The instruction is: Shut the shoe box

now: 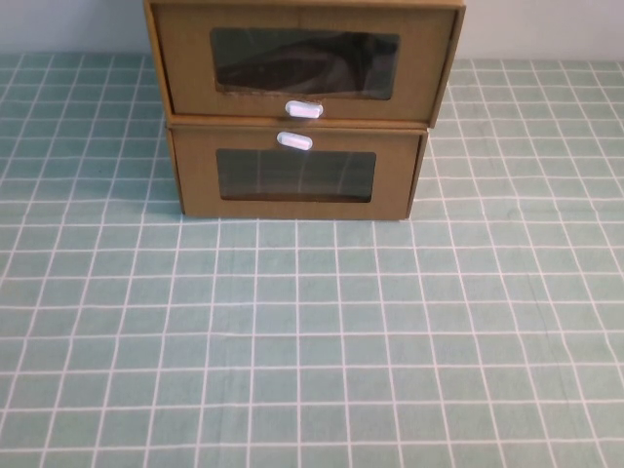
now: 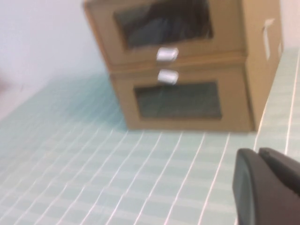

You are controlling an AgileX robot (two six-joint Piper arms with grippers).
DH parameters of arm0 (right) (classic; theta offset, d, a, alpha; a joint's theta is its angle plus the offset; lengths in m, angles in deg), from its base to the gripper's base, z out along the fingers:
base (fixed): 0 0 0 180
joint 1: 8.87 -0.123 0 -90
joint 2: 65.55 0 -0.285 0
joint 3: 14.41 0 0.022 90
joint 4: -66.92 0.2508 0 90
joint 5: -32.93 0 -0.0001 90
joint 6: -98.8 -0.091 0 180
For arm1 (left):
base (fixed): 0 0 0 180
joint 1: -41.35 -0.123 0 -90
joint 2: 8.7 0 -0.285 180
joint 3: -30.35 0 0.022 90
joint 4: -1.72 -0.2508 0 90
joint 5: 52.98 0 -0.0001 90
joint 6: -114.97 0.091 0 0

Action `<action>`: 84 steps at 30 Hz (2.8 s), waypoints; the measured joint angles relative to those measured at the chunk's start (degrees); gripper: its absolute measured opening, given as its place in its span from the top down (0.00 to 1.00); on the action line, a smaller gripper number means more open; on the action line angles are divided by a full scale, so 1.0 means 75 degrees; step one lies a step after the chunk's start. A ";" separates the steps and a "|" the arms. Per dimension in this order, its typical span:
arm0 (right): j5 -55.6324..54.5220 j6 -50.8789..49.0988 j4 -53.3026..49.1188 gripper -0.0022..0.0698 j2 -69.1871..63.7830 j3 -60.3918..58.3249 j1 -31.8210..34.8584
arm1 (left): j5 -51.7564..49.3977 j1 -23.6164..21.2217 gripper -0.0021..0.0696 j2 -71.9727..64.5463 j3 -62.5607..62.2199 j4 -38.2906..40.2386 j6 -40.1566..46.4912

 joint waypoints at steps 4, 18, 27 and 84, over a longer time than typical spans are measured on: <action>-0.1326 0.0020 0.0017 0.99 -0.0017 -0.0791 0.0000 | 0.0720 0.0000 0.98 0.0049 0.0824 0.0400 0.0000; -0.0947 0.0020 0.0047 0.99 -0.0017 -0.1568 0.0000 | 0.0864 0.0000 0.98 0.0061 0.0984 0.0579 0.0000; -0.0217 0.0020 -0.0375 0.99 0.0100 -0.1568 0.0352 | 0.0864 0.0000 0.98 0.0061 0.0984 0.0766 0.0000; 0.0934 0.0804 -0.0619 0.99 0.0998 -0.1868 0.4115 | -0.0943 -0.1408 0.98 0.1137 0.0984 -0.6142 -0.5248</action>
